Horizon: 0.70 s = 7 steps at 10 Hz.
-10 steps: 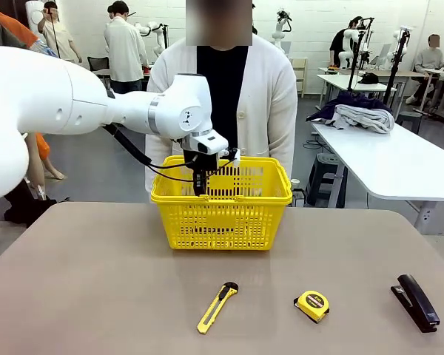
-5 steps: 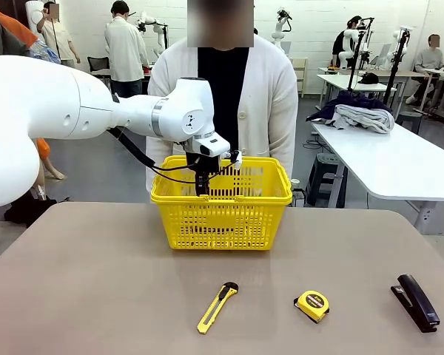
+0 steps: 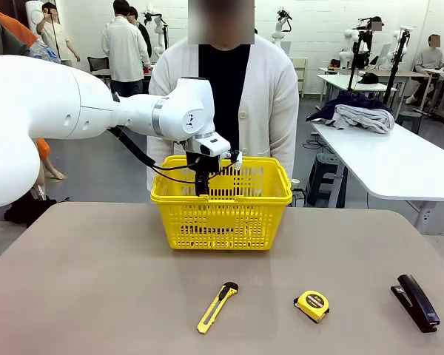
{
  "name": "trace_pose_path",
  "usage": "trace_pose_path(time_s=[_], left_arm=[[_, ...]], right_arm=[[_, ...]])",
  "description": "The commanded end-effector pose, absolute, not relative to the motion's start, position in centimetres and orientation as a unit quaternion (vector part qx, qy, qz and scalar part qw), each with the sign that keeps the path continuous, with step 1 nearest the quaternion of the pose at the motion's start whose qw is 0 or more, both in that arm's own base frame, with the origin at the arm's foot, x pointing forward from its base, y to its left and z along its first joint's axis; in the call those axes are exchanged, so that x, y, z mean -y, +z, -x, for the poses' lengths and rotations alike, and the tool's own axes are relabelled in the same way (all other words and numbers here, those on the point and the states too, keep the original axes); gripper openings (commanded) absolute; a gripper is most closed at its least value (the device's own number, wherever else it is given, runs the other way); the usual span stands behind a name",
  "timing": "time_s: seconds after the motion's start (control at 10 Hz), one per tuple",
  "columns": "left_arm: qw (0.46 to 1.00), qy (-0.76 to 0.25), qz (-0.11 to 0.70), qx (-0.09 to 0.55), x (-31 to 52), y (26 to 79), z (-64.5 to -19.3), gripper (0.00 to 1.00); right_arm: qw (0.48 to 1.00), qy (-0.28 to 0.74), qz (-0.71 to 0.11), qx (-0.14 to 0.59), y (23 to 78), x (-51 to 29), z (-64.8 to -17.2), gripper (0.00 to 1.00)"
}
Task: Place the items the person wants into the basket.
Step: Pick up the item the person points to and place it in the Market Basket.
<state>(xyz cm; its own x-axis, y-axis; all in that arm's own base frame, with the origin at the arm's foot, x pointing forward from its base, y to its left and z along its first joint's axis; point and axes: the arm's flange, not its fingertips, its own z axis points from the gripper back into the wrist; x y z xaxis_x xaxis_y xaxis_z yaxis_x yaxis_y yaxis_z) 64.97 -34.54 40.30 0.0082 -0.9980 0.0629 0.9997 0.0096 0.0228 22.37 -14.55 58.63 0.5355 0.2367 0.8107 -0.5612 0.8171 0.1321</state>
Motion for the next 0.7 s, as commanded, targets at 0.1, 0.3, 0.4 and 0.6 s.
trace_pose_path(time_s=[0.1, 0.3, 0.4, 0.6], left_arm=[[0.706, -0.708, 0.009, 0.023, 34.9, 41.2, -65.4, 1.0], [0.702, -0.712, 0.017, 0.032, 34.3, 44.0, -63.4, 0.98], [0.699, -0.713, 0.006, 0.052, 33.4, 46.7, -61.2, 0.98], [0.705, -0.702, 0.003, 0.099, 29.6, 52.4, -55.4, 0.98]], right_arm=[[0.853, 0.234, -0.195, 0.424, 58.6, 14.5, -22.5, 1.0], [0.853, 0.234, -0.195, 0.424, 58.6, 14.5, -22.5, 1.0], [0.853, 0.234, -0.195, 0.424, 58.6, 14.5, -22.5, 1.0], [0.853, 0.234, -0.195, 0.424, 58.6, 14.5, -22.5, 1.0]])
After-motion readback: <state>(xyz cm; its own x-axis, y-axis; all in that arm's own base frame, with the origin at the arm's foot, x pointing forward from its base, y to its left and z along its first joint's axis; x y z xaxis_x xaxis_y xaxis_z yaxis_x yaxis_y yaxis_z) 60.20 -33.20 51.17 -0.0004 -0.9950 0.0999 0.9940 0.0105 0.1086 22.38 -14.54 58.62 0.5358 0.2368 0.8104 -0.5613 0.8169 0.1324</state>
